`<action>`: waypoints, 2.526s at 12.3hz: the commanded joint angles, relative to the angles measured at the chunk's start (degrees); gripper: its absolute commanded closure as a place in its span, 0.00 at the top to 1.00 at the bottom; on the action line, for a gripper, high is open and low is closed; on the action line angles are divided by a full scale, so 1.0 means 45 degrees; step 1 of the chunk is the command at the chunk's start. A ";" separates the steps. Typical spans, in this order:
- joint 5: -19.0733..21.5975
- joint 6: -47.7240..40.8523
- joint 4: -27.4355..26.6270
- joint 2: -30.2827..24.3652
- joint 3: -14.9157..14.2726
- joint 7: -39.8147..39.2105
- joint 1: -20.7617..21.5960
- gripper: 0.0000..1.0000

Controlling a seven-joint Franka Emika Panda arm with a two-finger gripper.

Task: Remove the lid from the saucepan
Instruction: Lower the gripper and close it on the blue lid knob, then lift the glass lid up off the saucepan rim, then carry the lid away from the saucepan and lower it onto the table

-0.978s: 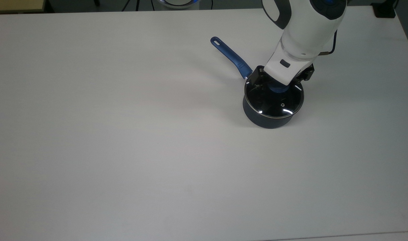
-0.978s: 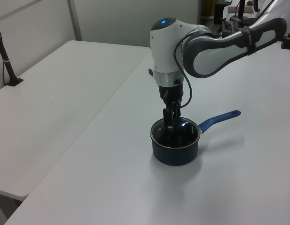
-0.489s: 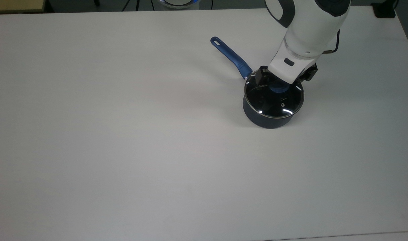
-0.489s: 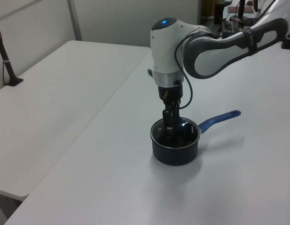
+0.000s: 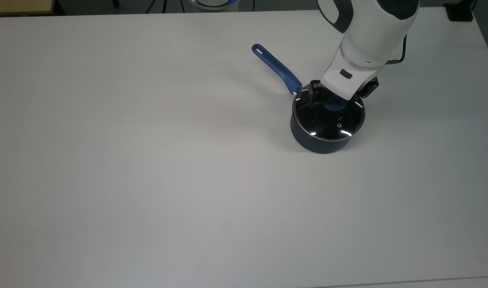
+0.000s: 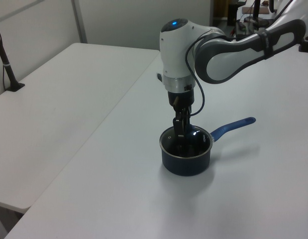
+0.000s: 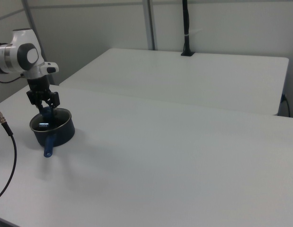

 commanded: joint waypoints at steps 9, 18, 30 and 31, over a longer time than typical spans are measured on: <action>-0.0135 -0.1423 0.0140 -0.1366 -0.0385 -0.0409 -0.0016 0.48; -0.0193 -0.2833 0.0023 -0.2248 -0.1674 -0.3474 -0.2120 0.48; -0.0623 0.1189 -0.3003 -0.1956 -0.1518 -0.5880 -0.5387 0.48; -0.0623 0.1422 -0.3159 -0.1761 -0.1518 -0.5880 -0.5349 0.48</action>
